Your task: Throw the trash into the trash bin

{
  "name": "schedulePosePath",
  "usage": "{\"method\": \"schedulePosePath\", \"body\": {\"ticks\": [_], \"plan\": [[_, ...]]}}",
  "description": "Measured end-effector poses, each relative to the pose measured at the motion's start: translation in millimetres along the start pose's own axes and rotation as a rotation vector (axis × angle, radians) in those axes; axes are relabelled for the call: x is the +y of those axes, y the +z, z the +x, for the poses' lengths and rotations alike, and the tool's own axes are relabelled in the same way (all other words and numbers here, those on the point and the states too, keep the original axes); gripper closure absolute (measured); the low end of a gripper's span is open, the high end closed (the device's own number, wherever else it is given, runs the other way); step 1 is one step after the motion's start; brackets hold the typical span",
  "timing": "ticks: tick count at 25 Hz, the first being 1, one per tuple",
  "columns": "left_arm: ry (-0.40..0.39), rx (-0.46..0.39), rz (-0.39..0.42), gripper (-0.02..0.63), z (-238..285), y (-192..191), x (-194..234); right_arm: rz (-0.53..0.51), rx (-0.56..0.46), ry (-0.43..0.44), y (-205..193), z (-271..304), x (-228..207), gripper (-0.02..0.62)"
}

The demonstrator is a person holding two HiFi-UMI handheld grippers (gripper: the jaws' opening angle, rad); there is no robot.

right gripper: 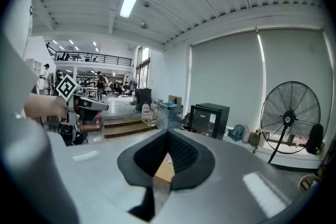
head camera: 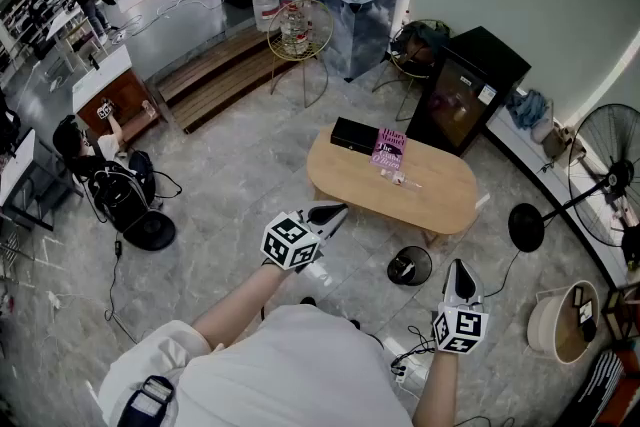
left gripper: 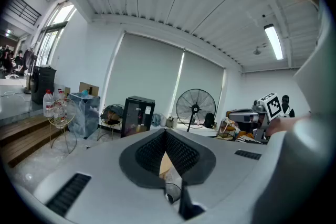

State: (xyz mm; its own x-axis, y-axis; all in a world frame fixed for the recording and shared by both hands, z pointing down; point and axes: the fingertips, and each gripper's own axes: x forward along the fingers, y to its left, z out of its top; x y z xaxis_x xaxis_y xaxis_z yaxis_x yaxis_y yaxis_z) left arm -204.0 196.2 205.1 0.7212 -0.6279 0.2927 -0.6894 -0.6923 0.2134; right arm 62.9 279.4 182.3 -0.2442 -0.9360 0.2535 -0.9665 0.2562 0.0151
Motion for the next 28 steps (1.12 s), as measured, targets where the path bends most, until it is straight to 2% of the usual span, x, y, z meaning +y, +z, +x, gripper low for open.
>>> {"method": "schedulePosePath", "body": {"ticks": [14, 28], "plan": [[-0.016, -0.004, 0.004, 0.6, -5, -2, 2, 0.002, -0.009, -0.015, 2, 0, 9, 0.584], [-0.036, 0.005, 0.006, 0.6, -30, -18, 22, 0.007, 0.001, -0.017, -4, 12, 47, 0.584]]}}
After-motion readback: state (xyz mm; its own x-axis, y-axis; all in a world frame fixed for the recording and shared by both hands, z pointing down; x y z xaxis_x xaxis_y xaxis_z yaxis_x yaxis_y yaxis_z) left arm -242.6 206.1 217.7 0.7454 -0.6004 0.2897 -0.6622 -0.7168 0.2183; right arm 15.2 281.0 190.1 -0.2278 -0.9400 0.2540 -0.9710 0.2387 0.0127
